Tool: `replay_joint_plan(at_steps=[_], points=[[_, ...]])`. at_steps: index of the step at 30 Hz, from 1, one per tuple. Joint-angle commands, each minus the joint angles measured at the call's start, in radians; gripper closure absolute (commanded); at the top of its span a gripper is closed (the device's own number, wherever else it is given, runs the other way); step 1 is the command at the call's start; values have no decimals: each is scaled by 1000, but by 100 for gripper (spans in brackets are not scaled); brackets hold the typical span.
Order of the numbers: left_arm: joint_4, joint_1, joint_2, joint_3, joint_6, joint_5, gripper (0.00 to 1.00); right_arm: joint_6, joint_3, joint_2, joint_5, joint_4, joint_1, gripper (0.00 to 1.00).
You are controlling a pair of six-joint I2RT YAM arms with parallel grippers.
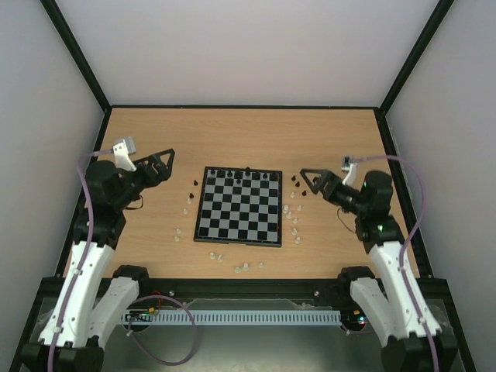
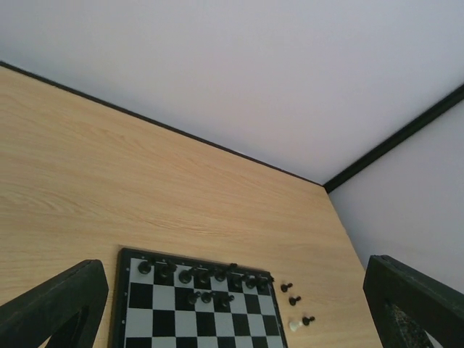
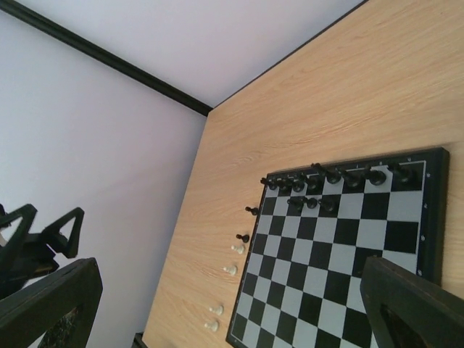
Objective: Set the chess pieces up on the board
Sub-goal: Pick up the chess piece at the center of the board.
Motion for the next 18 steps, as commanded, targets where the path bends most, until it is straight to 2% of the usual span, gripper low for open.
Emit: replay_joint_plan(at_steps=[1, 5, 9, 14, 18], points=[[28, -1, 47, 2, -41, -82, 1, -103, 174, 193, 73, -65, 45, 1], [40, -9, 112, 3, -29, -63, 1, -167, 281, 399, 217, -137, 142, 1], [-57, -66, 177, 60, 75, -101, 1, -253, 420, 580, 476, -276, 286, 1], [-73, -107, 165, 16, 81, -127, 1, -277, 468, 692, 729, -334, 387, 1], [-80, -187, 188, -7, 79, -249, 1, -286, 484, 761, 935, -391, 414, 3]])
